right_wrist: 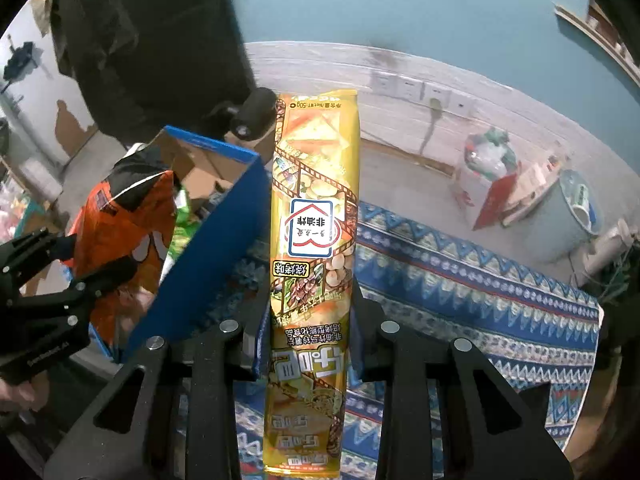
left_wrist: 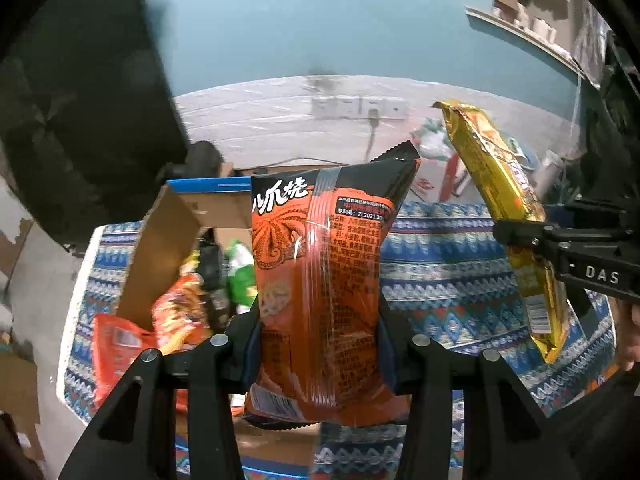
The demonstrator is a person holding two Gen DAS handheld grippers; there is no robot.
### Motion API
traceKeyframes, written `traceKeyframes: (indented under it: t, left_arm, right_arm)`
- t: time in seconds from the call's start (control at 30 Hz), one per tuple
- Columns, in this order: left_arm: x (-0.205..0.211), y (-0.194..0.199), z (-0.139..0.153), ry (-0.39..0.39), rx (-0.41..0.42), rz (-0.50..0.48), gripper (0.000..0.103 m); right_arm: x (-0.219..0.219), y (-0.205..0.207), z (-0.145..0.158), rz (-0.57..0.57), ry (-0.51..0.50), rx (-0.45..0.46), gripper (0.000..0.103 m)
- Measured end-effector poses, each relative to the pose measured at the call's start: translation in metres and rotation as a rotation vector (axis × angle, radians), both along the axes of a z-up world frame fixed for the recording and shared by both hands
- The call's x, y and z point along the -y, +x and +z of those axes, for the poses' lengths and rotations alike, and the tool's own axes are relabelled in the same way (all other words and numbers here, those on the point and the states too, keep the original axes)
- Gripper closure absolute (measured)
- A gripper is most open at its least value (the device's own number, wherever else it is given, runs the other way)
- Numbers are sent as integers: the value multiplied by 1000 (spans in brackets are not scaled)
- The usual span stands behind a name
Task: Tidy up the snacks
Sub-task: 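Lift both held snacks and carry them over the cardboard box, then open the left tool to drop the orange-red bag while the right tool releases the yellow bar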
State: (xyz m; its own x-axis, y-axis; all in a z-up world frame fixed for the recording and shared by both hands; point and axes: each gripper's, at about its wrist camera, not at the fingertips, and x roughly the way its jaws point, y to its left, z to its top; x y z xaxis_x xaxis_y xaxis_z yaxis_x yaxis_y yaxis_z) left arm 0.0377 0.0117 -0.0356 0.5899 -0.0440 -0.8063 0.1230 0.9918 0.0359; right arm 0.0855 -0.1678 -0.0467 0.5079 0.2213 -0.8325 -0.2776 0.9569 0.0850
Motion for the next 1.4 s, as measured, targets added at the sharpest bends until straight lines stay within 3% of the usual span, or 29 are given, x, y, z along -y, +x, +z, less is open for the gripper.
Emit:
traceKeyframes:
  t: [0.47, 0.93, 1.0, 1.1, 1.4]
  left_arm:
    - [-87, -3, -14, -24, -28, 171, 55]
    - [-126, 6, -33, -34, -85, 285, 55]
    - [-127, 6, -33, -28, -82, 287, 53]
    - [-128, 5, -30, -13, -74, 297, 40]
    - [-138, -2, -18, -34, -51, 328, 30]
  right_arm:
    - [-89, 20, -1, 121, 24, -18, 74]
    - [-143, 48, -15, 169, 93, -73, 74]
    - [-150, 52, -18, 171, 109, -87, 74]
    - [-158, 56, -23, 173, 120, -105, 73]
    - [-175, 67, -44, 158, 148, -164, 73]
